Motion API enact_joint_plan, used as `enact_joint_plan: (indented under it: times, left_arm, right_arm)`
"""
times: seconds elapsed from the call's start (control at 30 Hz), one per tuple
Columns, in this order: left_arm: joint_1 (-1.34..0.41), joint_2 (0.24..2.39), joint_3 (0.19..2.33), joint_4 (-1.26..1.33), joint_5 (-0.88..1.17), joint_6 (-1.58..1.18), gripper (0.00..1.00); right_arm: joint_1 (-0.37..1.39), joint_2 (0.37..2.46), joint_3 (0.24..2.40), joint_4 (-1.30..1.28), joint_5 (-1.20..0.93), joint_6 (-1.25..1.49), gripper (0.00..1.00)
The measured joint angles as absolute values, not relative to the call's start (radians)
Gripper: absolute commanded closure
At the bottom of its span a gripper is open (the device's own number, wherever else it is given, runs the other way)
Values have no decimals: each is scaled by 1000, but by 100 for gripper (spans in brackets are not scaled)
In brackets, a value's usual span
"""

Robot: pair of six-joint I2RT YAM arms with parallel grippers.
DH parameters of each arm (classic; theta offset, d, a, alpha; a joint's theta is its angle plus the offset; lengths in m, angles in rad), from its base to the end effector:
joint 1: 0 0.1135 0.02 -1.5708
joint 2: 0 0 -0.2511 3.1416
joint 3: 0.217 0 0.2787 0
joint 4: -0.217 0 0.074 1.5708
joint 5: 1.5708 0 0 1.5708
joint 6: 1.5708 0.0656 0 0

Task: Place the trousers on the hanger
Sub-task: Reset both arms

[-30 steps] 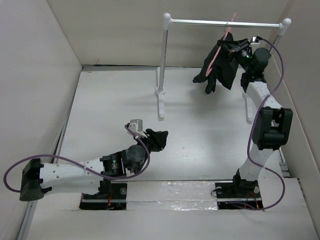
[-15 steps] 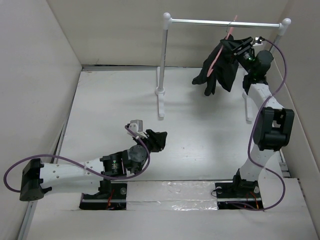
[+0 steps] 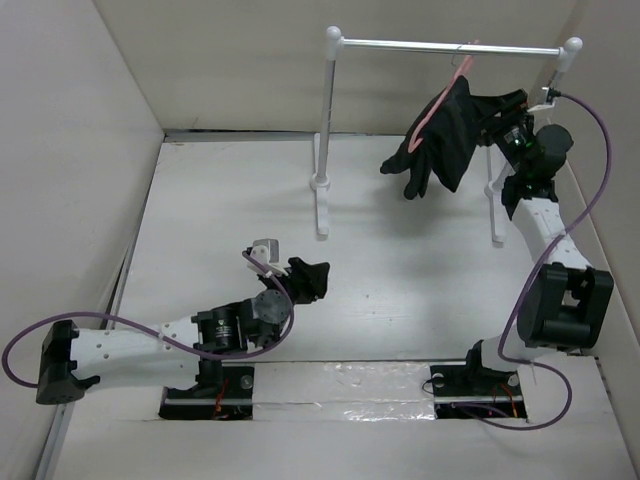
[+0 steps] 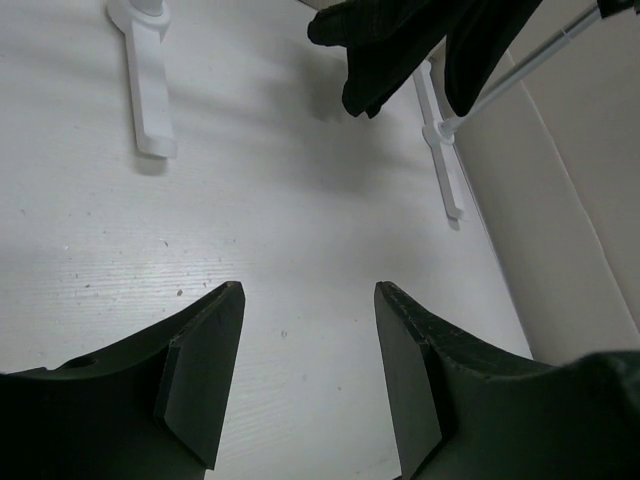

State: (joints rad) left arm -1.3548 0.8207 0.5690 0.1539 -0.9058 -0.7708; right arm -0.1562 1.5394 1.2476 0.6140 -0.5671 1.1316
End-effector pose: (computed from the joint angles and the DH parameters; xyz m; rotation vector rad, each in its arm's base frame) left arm 0.1021 -0.2246 0.2764 -0.2100 1.6910 -0.8660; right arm 0.4132 -0.0294 0.3846 0.3585 1.3500 1.1756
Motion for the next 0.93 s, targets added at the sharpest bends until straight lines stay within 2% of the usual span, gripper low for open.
enact_joint_plan:
  times: [0.13,0.2,0.47,0.73,0.93]
  left_arm:
    - [-1355,806,592,112,-920,-785,46]
    - [-1355,802,598,93,-928,-795,41]
    - [-1355,767,597,3,-972,-846,40]
    - [-1355,677,534,-54,-1007,-908,40]
    - [-1355,681,471,-80,-997,-949,40]
  right_arm:
    - [-172,1430,1080,651,-553,1105,0]
    - [-178,1365,974,701,-555,1097,0]
    - [-102,1029,498,836,-618,987,0]
    - [10,818,283,529,-717,622,0]
    - [75,801,237,377,-727,464,0]
